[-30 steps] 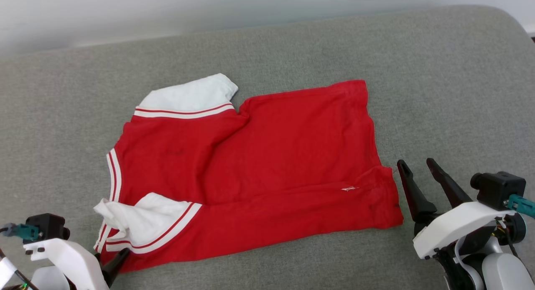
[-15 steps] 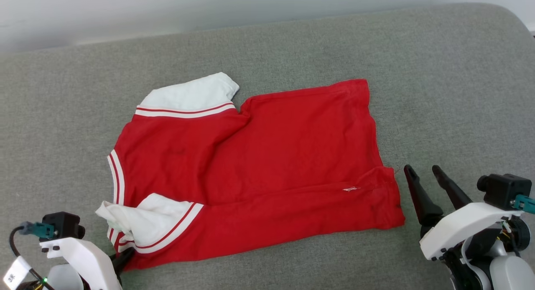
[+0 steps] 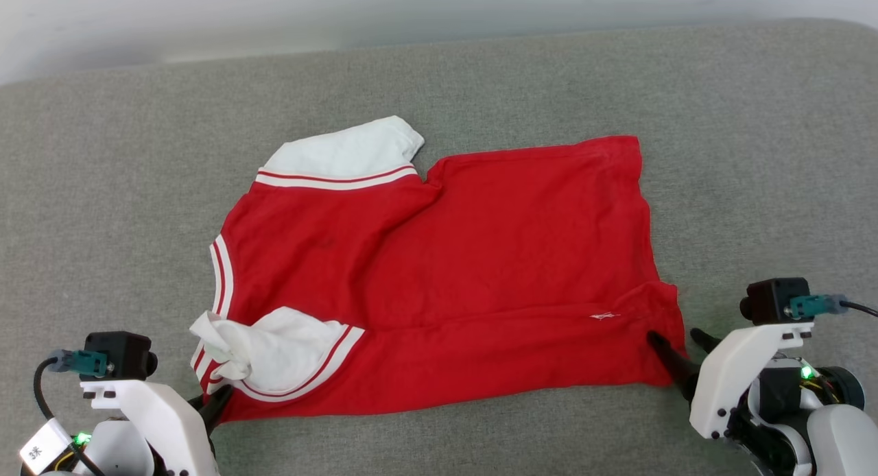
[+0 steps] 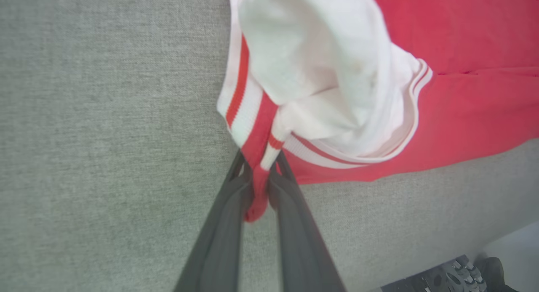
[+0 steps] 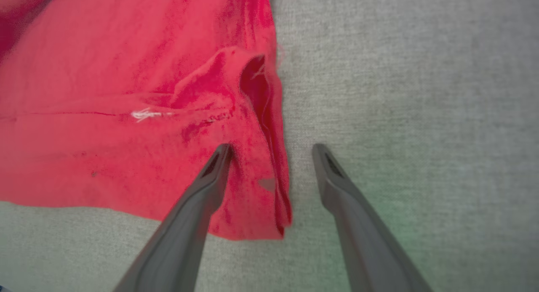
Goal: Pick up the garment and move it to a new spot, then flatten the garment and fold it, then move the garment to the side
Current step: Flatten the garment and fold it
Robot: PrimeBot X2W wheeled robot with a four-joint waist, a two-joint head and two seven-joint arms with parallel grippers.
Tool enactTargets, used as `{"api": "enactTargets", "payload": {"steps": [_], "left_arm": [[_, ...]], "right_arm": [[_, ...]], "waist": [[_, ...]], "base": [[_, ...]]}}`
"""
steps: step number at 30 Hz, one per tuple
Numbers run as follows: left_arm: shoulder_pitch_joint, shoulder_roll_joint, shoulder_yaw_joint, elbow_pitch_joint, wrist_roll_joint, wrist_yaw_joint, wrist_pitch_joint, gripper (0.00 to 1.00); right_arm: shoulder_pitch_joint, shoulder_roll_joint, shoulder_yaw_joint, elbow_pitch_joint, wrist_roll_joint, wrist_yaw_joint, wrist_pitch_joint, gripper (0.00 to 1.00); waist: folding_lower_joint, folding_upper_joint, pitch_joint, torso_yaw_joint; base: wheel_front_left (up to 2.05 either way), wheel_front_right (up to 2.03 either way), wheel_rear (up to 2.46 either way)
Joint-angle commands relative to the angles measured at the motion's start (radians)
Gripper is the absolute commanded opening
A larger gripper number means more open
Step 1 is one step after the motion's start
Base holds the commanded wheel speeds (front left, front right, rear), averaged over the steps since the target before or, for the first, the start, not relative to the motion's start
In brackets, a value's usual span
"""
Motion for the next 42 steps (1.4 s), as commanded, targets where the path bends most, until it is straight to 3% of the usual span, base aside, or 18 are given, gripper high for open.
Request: {"api": "enactTargets", "payload": {"steps": [1,7,8,9,10,21,35,42], "left_arm": [[-0.013,-0.003,-0.002,-0.007,0.009,0.007,0.0,0.0],[-0.032,-0.018,-0.014,-0.01,0.015,0.012,-0.006,0.0],[-0.036,-0.02,-0.016,-0.008,0.016,0.011,-0.007,0.0],[-0.038,-0.022,-0.018,-0.006,0.016,0.011,-0.008,0.0],[-0.04,-0.024,-0.019,-0.003,0.016,0.01,-0.01,0.0],[0.025,-0.031,-0.014,-0.001,-0.001,0.021,-0.026,0.0],[0.198,-0.009,0.012,-0.079,-0.019,0.082,-0.033,0.0],[0.176,-0.05,-0.02,-0.038,-0.027,0.051,-0.051,0.0]], "right_arm": [[-0.021,-0.005,0.008,0.019,-0.004,0.0,0.026,1.0],[-0.043,0.007,0.077,0.123,0.015,0.0,0.143,1.0],[-0.043,0.01,0.088,0.134,0.023,0.0,0.161,0.45],[-0.043,0.012,0.094,0.14,0.03,0.001,0.171,0.31],[-0.045,0.012,0.099,0.142,0.034,0.001,0.179,0.0],[-0.054,-0.031,0.077,0.033,0.045,0.001,0.143,0.0],[0.171,-0.007,0.007,-0.151,0.034,0.0,0.248,0.0],[0.239,0.026,-0.018,-0.147,0.021,0.0,0.248,0.0]], "waist": [[0.0,0.0,0.016,0.009],[0.0,0.0,0.045,0.02],[0.0,0.0,0.046,0.022],[0.0,0.0,0.048,0.024],[0.0,0.0,0.048,0.025],[0.0,0.0,-0.038,0.023],[0.0,0.0,-0.186,0.048],[0.0,0.0,-0.194,0.044]], "base": [[0.0,0.0,0.0],[0.0,0.0,0.0],[0.0,0.0,0.0],[0.0,0.0,0.0],[0.0,0.0,0.0],[0.0,0.0,0.0],[0.0,0.0,0.0],[0.0,0.0,0.0]]}}
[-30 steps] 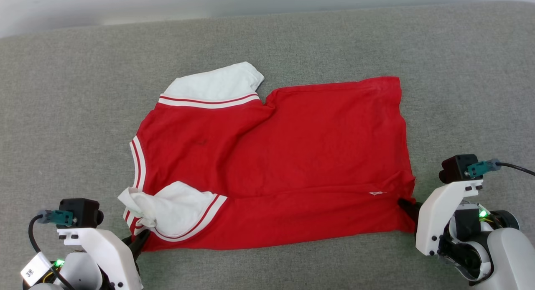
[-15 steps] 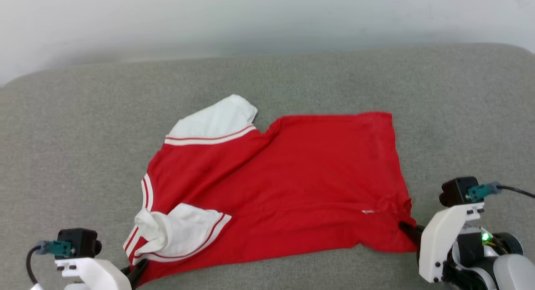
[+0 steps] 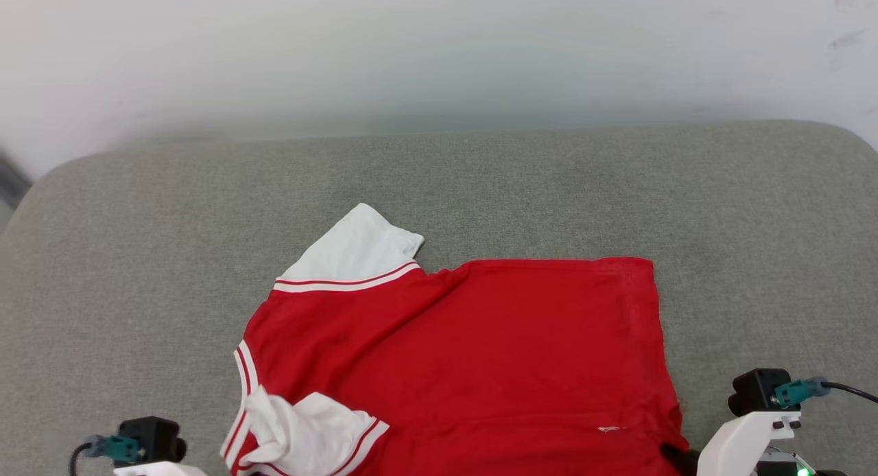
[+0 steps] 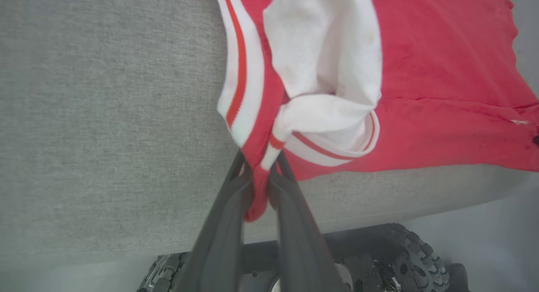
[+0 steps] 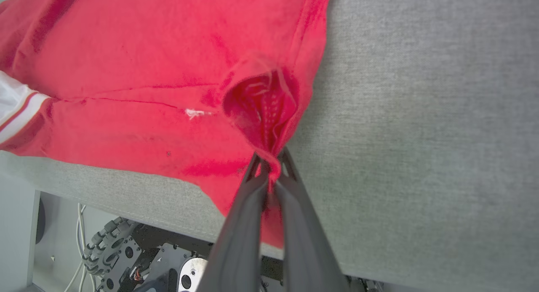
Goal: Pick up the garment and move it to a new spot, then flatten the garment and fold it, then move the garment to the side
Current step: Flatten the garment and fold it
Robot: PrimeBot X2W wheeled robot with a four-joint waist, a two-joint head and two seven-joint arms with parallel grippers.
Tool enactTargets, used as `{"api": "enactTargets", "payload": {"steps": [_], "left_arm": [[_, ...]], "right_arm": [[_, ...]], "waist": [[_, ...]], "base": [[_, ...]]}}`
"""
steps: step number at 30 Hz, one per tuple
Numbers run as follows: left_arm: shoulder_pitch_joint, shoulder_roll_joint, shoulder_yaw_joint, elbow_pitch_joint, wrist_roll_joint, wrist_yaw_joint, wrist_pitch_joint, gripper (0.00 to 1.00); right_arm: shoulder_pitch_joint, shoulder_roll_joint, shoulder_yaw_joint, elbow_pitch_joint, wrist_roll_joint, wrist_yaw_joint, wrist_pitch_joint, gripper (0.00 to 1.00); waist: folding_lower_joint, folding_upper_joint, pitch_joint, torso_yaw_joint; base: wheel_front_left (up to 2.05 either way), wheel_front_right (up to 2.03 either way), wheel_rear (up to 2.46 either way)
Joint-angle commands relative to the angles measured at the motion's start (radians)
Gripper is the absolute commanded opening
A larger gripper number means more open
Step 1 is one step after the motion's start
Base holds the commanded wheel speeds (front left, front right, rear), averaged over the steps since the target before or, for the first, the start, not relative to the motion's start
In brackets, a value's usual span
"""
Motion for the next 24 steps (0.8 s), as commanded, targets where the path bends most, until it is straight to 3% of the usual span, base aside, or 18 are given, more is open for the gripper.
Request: {"api": "enactTargets", "payload": {"steps": [1,2,3,4,9,16,24], "left_arm": [[-0.019,-0.014,-0.011,0.007,-0.004,-0.01,0.001,0.0],[-0.029,-0.022,-0.017,0.023,-0.001,-0.012,-0.005,0.13],[-0.043,-0.033,-0.017,0.036,0.0,-0.017,-0.019,0.63],[-0.051,-0.039,-0.021,0.051,0.003,-0.022,-0.024,1.0],[-0.095,-0.055,-0.006,0.082,0.04,-0.038,-0.105,1.0],[-0.195,-0.065,0.013,0.071,0.142,-0.017,-0.228,1.0],[-0.396,-0.117,0.02,0.138,0.219,-0.023,-0.361,1.0]], "right_arm": [[0.008,0.01,-0.005,0.003,0.0,0.0,-0.015,0.34],[0.009,0.014,-0.007,0.009,0.0,0.0,-0.03,1.0],[0.008,0.014,-0.006,0.015,-0.009,0.0,-0.049,1.0],[0.005,0.018,-0.004,0.018,-0.006,0.0,-0.071,1.0],[-0.02,0.015,0.017,0.018,-0.017,0.0,-0.236,1.0],[-0.072,0.035,0.017,0.016,-0.054,0.0,-0.518,1.0],[-0.167,0.046,0.016,-0.05,-0.108,0.0,-0.656,1.0]], "waist": [[0.0,0.0,0.003,-0.003],[0.0,0.0,0.006,-0.007],[0.0,0.0,0.009,-0.01],[0.0,0.0,0.011,-0.013],[0.0,0.0,0.011,-0.037],[0.0,0.0,0.007,-0.064],[0.0,0.0,0.102,-0.103]], "base": [[0.0,0.0,0.0],[0.0,0.0,0.0],[0.0,0.0,0.0],[0.0,0.0,0.0],[0.0,0.0,0.0],[0.0,0.0,0.0],[0.0,0.0,0.0]]}}
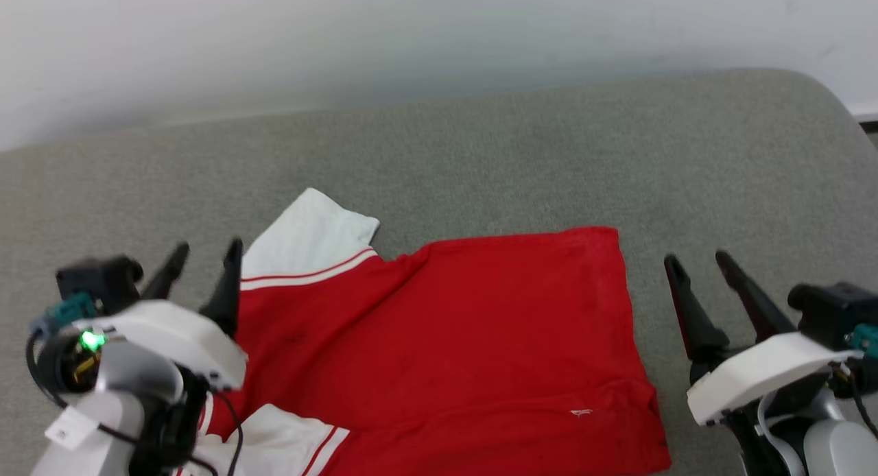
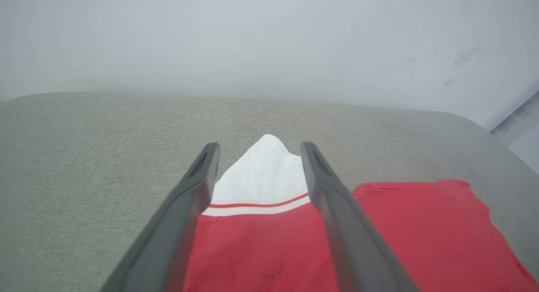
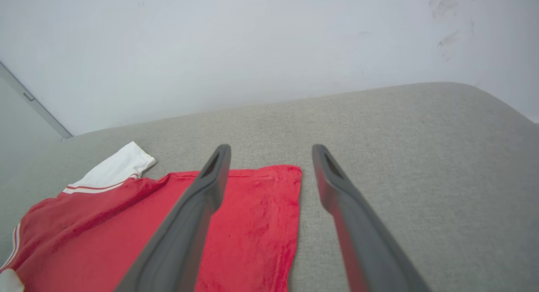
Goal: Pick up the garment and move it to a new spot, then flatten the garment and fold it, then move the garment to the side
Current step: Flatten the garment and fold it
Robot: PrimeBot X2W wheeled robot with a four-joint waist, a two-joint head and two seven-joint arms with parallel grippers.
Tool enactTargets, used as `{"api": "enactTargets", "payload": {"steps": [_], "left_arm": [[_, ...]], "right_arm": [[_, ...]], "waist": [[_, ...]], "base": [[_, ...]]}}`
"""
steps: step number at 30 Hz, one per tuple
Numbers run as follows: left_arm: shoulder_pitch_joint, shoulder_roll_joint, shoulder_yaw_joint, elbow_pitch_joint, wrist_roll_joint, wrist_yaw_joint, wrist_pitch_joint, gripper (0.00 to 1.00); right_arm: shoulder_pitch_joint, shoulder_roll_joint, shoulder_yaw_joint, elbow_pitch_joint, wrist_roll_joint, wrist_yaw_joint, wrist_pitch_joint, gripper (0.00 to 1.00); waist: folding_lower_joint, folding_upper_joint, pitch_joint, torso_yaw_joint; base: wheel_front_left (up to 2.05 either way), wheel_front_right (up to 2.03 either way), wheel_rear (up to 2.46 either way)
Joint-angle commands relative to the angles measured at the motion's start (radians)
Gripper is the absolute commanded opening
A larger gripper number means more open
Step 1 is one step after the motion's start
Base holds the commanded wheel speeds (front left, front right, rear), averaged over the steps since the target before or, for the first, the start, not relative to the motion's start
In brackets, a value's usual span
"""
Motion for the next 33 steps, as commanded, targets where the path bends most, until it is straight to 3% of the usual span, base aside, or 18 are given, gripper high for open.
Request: {"api": "enactTargets", "payload": {"steps": [1,6,12,20,23,29,30,31,32,33], "left_arm": [[-0.043,-0.006,0.008,0.019,0.01,-0.005,-0.018,1.0],[-0.21,-0.011,0.003,0.127,0.039,-0.035,-0.049,1.0],[-0.404,0.034,-0.023,0.288,0.037,-0.101,0.052,1.0],[-0.566,0.134,-0.06,0.497,-0.037,-0.196,0.38,1.0],[-0.591,0.171,-0.075,0.54,-0.06,-0.205,0.512,1.0],[-0.577,0.19,-0.12,0.594,-0.104,-0.194,0.745,1.0],[-0.568,0.186,-0.13,0.602,-0.111,-0.189,0.781,0.6],[-0.56,0.179,-0.135,0.604,-0.118,-0.183,0.804,0.4],[-0.556,0.171,-0.135,0.604,-0.124,-0.176,0.813,0.07],[-0.552,0.165,-0.135,0.608,-0.128,-0.173,0.818,0.0]], "right_arm": [[-0.025,0.006,0.007,-0.017,-0.008,0.0,-0.011,1.0],[-0.096,0.016,0.036,-0.064,-0.029,0.0,-0.04,1.0],[-0.157,0.025,0.074,-0.067,-0.031,0.0,-0.061,1.0],[-0.184,0.039,0.101,-0.009,-0.004,0.0,-0.112,1.0],[-0.181,0.043,0.105,0.014,0.008,0.0,-0.128,1.0],[-0.194,0.047,0.112,0.05,0.039,0.0,-0.147,1.0],[-0.195,0.047,0.114,0.057,0.045,0.0,-0.146,1.0],[-0.198,0.047,0.117,0.062,0.05,0.0,-0.149,1.0],[-0.201,0.048,0.119,0.068,0.058,0.0,-0.15,1.0],[-0.205,0.048,0.122,0.074,0.062,0.0,-0.145,1.0]], "waist": [[-0.0001,0.0,0.051,-0.024],[-0.0001,0.0,0.151,-0.078],[-0.0001,0.0,0.24,-0.15],[-0.0001,0.0,0.28,-0.229],[-0.0001,0.0,0.286,-0.245],[-0.0001,0.0,0.301,-0.261],[-0.0001,0.0,0.303,-0.262],[-0.0001,0.0,0.305,-0.264],[-0.0001,0.0,0.308,-0.265],[-0.0001,0.0,0.311,-0.266]], "base": [[0.0,0.0,0.0],[0.0,0.0,0.0],[0.0,0.0,0.0],[0.0,0.0,0.0],[0.0,0.0,0.0],[0.0,0.0,0.0],[0.0,0.0,0.0],[0.0,0.0,0.0],[0.0,0.0,0.0],[0.0,0.0,0.0]]}}
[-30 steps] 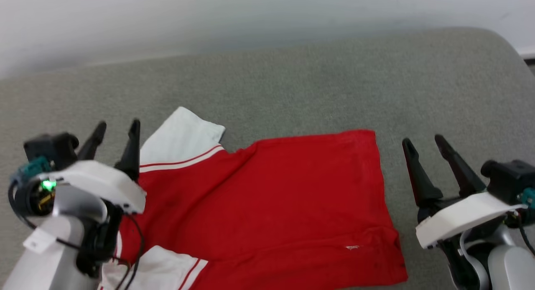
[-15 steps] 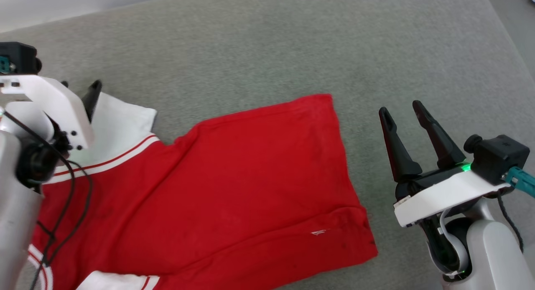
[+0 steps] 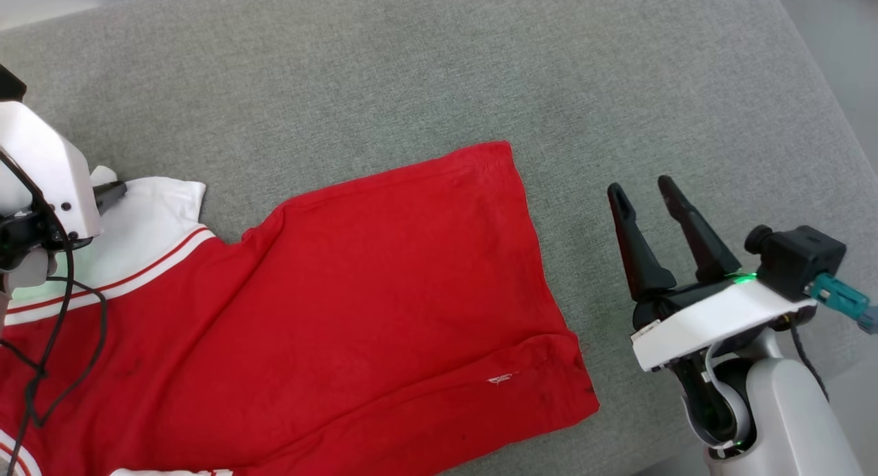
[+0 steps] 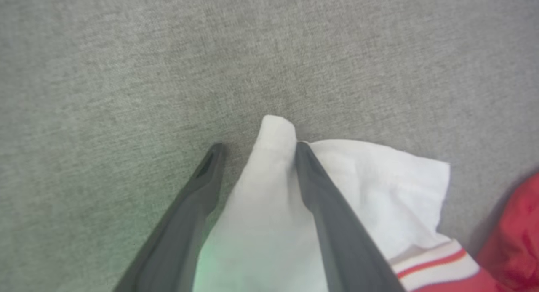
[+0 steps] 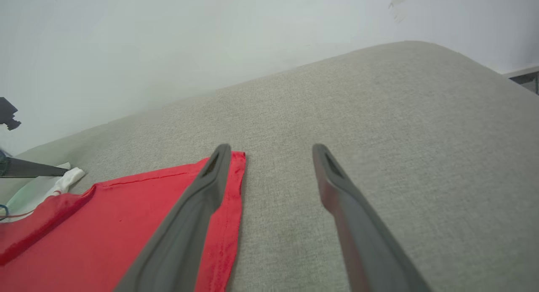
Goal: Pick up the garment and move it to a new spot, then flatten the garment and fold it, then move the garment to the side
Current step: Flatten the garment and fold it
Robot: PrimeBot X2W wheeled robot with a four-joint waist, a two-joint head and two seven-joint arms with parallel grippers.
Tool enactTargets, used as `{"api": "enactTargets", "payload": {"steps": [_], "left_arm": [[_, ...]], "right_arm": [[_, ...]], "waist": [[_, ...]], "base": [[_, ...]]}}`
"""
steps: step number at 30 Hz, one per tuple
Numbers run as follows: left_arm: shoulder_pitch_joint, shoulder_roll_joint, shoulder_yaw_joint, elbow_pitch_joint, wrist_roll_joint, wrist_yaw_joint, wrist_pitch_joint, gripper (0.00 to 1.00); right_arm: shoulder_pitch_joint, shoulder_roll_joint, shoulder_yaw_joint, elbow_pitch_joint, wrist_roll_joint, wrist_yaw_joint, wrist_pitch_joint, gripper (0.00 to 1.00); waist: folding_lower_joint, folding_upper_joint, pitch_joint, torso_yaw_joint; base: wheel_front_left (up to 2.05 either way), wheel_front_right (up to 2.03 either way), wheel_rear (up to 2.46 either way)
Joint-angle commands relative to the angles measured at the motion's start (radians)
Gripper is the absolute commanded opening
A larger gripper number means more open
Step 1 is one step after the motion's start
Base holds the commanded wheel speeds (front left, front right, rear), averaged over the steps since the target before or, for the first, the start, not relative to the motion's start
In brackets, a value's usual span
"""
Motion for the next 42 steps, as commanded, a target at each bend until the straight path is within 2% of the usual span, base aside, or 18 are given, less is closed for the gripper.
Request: {"api": "enactTargets", "payload": {"steps": [1,8,12,19,25,30,32,39,42], "left_arm": [[0.075,-0.04,-0.036,0.043,-0.012,0.005,0.04,0.0],[0.063,-0.061,-0.019,0.038,0.005,0.009,-0.069,0.0],[0.018,-0.077,-0.01,0.029,0.035,0.001,-0.185,0.0],[-0.038,-0.154,-0.016,0.03,0.055,0.0,-0.307,0.0],[-0.082,-0.21,-0.025,0.015,0.045,-0.034,-0.355,0.0],[-0.116,-0.233,-0.052,0.001,0.064,-0.049,-0.368,0.0],[-0.122,-0.237,-0.055,0.0,0.066,-0.051,-0.37,0.0],[-0.154,-0.252,-0.069,0.004,0.067,-0.064,-0.381,0.0],[-0.158,-0.255,-0.071,0.01,0.066,-0.068,-0.384,0.0]], "right_arm": [[-0.02,0.005,0.007,0.011,0.016,0.0,0.005,1.0],[-0.061,0.0,-0.004,0.086,0.071,0.0,0.04,1.0],[-0.114,-0.045,-0.005,0.175,0.126,0.0,0.082,1.0],[-0.26,-0.128,0.031,0.376,0.219,0.0,0.222,1.0],[-0.404,-0.174,0.112,0.497,0.258,0.0,0.394,1.0],[-0.502,-0.2,0.178,0.59,0.264,0.0,0.51,1.0],[-0.516,-0.199,0.189,0.608,0.263,0.0,0.529,1.0],[-0.545,-0.16,0.256,0.795,0.266,0.0,0.724,1.0],[-0.549,-0.148,0.268,0.823,0.262,0.0,0.756,0.0]], "waist": [[0.0001,-0.0001,0.003,-0.003],[0.0001,-0.0001,-0.019,0.015],[0.0001,-0.0001,-0.045,0.053],[0.0001,-0.0001,-0.064,0.144],[0.0001,-0.0001,-0.046,0.211],[0.0001,-0.0001,-0.02,0.254],[0.0001,-0.0001,-0.016,0.261],[0.0001,-0.0001,0.012,0.285],[0.0001,-0.0001,0.015,0.286]], "base": [[0.0,0.0,0.0],[0.0,0.0,0.0],[0.0,0.0,0.0],[0.0,0.0,0.0],[0.0,0.0,0.0],[0.0,0.0,0.0],[0.0,0.0,0.0],[0.0,0.0,0.0],[0.0,0.0,0.0]]}}
